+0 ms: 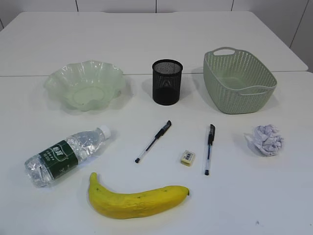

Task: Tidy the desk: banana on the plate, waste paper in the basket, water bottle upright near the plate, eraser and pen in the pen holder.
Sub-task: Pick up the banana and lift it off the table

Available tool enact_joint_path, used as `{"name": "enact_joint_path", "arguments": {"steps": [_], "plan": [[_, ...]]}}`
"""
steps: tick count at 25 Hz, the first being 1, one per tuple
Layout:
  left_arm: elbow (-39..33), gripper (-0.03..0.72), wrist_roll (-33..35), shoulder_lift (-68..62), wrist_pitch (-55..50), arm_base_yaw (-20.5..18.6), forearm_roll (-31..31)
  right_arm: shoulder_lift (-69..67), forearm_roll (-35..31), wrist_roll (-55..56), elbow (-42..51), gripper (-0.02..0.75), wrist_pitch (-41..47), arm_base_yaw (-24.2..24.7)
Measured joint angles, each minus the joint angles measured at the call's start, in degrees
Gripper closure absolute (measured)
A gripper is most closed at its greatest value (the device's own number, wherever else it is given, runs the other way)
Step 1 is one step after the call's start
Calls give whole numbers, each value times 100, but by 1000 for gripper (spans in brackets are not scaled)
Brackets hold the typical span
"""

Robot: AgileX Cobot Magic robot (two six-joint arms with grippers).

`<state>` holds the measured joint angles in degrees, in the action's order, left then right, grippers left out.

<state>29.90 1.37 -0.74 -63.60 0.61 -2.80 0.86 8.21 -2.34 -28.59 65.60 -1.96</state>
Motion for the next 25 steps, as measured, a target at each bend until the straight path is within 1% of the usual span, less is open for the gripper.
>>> {"name": "enact_joint_path", "arguments": {"steps": [2,5,11,15,21,25], "plan": [[103,115,0,-41,0,0,0,0,0,0,0,171,0,0],[452,115,0,-315,0,28,0,0,0,0,0,171,0,0],[1407,115,0,-969,-11,266,-24,0,0,0,0,171,0,0],[1873,115,0,-1466,-155,427,-51,0,0,0,0,171,0,0],[2323,115,0,-2113,-279,613,-51,0,0,0,0,171,0,0],[2527,115,138,-2418,-305,788,-51,0,0,0,0,172,0,0]]}}
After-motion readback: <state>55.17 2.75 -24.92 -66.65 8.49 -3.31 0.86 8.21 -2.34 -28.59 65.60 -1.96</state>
